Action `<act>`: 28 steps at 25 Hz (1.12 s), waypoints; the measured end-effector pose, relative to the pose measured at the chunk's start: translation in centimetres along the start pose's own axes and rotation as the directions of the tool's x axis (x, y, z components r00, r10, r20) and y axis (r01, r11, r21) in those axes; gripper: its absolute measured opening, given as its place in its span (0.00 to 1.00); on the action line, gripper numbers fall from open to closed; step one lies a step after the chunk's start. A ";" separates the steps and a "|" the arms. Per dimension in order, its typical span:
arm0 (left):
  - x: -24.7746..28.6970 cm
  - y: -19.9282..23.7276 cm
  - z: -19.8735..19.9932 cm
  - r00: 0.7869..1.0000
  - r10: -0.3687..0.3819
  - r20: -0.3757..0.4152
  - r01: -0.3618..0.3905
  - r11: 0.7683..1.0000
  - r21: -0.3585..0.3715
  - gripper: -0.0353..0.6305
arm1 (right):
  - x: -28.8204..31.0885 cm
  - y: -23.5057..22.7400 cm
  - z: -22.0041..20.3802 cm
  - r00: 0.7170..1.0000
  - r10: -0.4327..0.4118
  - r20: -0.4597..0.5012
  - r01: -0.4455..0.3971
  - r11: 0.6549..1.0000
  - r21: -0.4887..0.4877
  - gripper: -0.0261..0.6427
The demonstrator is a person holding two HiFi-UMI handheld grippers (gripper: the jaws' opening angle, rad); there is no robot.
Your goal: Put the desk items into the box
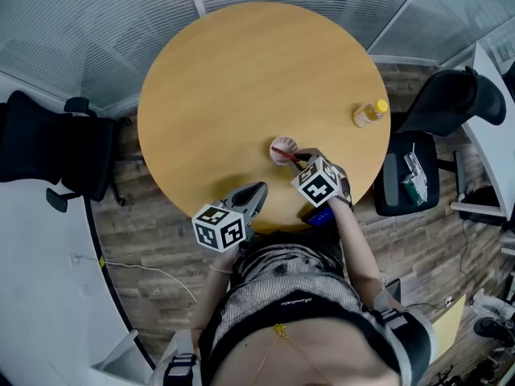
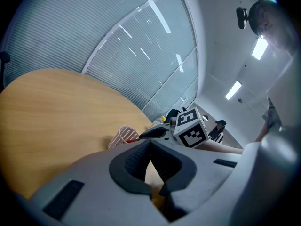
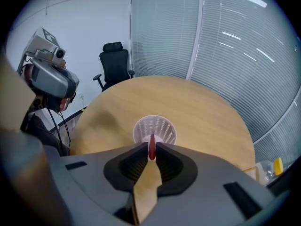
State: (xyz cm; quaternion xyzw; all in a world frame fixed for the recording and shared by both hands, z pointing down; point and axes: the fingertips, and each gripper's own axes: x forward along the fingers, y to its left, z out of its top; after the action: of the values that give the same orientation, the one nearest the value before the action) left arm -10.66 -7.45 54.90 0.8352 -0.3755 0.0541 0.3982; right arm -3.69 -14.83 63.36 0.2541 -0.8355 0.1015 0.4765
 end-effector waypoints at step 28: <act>0.2 -1.7 0.6 1.000 -0.003 0.025 0.002 0.999 0.039 0.08 | -4.5 -0.7 -0.6 0.985 -0.049 0.164 0.020 0.985 0.174 0.22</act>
State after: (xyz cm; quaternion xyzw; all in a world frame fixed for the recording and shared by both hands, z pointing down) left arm -9.50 -7.28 53.45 0.8438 -0.3784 0.0504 0.3772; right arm -0.96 -13.65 59.80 0.3163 -0.8563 0.1430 0.3825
